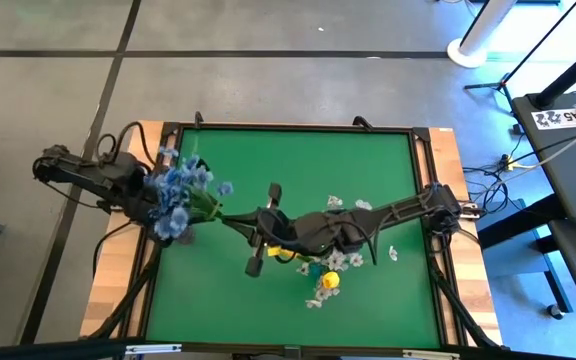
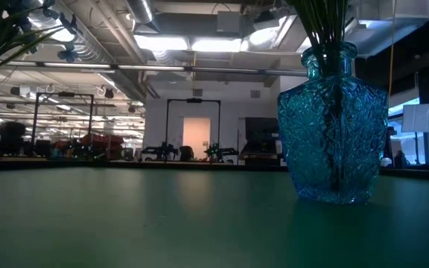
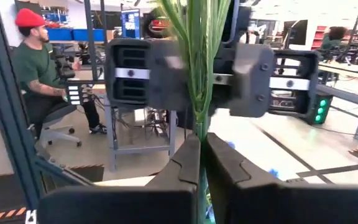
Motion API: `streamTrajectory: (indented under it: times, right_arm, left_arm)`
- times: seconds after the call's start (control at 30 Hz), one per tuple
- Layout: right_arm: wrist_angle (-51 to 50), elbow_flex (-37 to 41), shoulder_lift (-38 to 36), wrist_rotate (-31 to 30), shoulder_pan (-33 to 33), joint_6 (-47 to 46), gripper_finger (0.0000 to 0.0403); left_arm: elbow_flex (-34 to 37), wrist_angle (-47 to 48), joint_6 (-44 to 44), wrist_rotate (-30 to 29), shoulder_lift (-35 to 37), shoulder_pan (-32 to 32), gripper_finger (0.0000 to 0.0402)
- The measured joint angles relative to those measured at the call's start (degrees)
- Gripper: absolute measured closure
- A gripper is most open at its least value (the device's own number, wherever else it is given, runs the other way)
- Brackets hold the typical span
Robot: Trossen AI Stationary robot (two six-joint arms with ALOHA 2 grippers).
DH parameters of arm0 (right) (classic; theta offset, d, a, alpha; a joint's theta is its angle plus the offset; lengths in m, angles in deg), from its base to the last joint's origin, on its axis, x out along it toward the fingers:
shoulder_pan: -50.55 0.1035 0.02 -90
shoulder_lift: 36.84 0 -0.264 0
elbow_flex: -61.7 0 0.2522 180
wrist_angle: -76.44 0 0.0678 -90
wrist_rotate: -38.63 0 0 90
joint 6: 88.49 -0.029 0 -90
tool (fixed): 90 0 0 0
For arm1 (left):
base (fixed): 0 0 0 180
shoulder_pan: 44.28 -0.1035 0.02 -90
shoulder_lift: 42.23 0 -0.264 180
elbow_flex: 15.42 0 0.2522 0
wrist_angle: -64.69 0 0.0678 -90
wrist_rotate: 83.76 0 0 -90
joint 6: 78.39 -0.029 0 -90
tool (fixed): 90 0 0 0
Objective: Sort flowers into vase by color
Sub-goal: Put the blue flower into the purple vase
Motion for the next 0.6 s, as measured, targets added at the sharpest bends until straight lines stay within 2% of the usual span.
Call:
streamTrajectory:
  times: [0.2, 0.27, 0.37, 0.43, 0.6]
  right_arm:
    - [-0.8, 0.0, 0.0, -1.1, 0.0, -1.0, 0.039]
    - [-1.5, 0.0, 0.0, -2.2, 0.0, -1.0, 0.0384]
    - [-3.7, 0.0, 0.0, -2.5, 0.1, -0.8, 0.035]
    - [-4.6, 0.0, -0.1, -2.1, 0.8, -0.7, 0.0314]
    - [-4.9, 0.0, -2.2, -2.5, 4.2, 3.8, 0.0213]
  left_arm:
    - [0.0, -0.8, 0.6, -3.2, -2.1, 0.0, 0.0374]
    - [0.0, -0.6, 0.6, -3.5, -2.3, 0.0, 0.0389]
    - [0.0, 1.5, 0.7, -3.5, -1.8, 0.0, 0.0384]
    - [-1.7, 8.7, 1.4, -3.6, -0.1, 0.0, 0.0382]
    - [-9.4, 33.6, 6.3, -4.6, 3.6, 2.6, 0.0384]
